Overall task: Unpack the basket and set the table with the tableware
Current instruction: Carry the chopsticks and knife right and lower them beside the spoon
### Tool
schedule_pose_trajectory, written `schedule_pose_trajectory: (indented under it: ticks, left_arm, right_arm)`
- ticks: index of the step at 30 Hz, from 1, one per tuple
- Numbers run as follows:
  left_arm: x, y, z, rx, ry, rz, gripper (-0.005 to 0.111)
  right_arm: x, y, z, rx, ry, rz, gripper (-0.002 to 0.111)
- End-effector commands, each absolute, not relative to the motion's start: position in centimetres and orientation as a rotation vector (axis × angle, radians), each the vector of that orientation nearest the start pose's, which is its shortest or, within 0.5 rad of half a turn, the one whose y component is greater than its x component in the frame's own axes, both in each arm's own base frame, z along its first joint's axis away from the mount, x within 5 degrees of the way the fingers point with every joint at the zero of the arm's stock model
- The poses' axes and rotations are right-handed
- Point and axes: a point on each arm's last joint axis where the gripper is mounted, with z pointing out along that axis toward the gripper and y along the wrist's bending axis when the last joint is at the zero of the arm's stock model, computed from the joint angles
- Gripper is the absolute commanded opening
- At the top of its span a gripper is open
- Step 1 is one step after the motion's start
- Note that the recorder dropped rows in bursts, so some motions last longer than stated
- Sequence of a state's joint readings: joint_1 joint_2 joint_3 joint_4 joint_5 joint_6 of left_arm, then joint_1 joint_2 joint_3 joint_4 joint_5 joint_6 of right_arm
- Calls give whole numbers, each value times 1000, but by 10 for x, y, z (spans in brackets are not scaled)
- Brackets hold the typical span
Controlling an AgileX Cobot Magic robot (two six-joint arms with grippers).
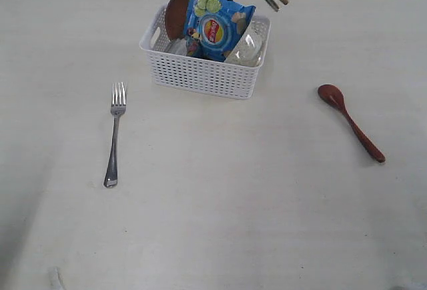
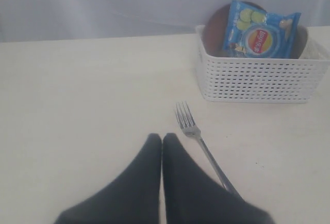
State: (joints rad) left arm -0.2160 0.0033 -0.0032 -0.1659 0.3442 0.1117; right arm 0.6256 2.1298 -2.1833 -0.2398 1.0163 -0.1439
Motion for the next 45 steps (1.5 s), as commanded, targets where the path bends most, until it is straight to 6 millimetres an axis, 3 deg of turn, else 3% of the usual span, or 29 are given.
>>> schedule_pose_trajectory:
  ticks: [1,4,8,14,18,22,25,33,45]
  left_arm:
    - [51,-17,183,200,1817,-237,0]
    - [51,-17,183,200,1817,-237,0]
    - [51,-17,183,200,1817,-237,0]
    - [51,-17,183,200,1817,-237,0]
    - [51,-17,183,200,1817,-237,0]
    - [51,-17,183,200,1817,-237,0]
    - [51,-17,183,200,1817,-237,0]
    - [51,-17,183,200,1817,-237,0]
    - [51,-17,183,200,1817,-237,0]
  right_arm:
    - [408,230,351,-827,2301,-117,-1]
    - [415,200,352,-724,2376,-96,-1]
    - [428,149,333,-546,2503,-135,-1]
    - [435,83,260,-292,2741,-124,-1]
    - [422,58,198,-175,2840,17,-1]
    - [404,58,156,-133,2845,189,-1]
    - [394,63,138,-150,2833,214,-1]
    - [386,72,127,-182,2823,214,-1]
    - [390,60,100,-207,2867,101,-1]
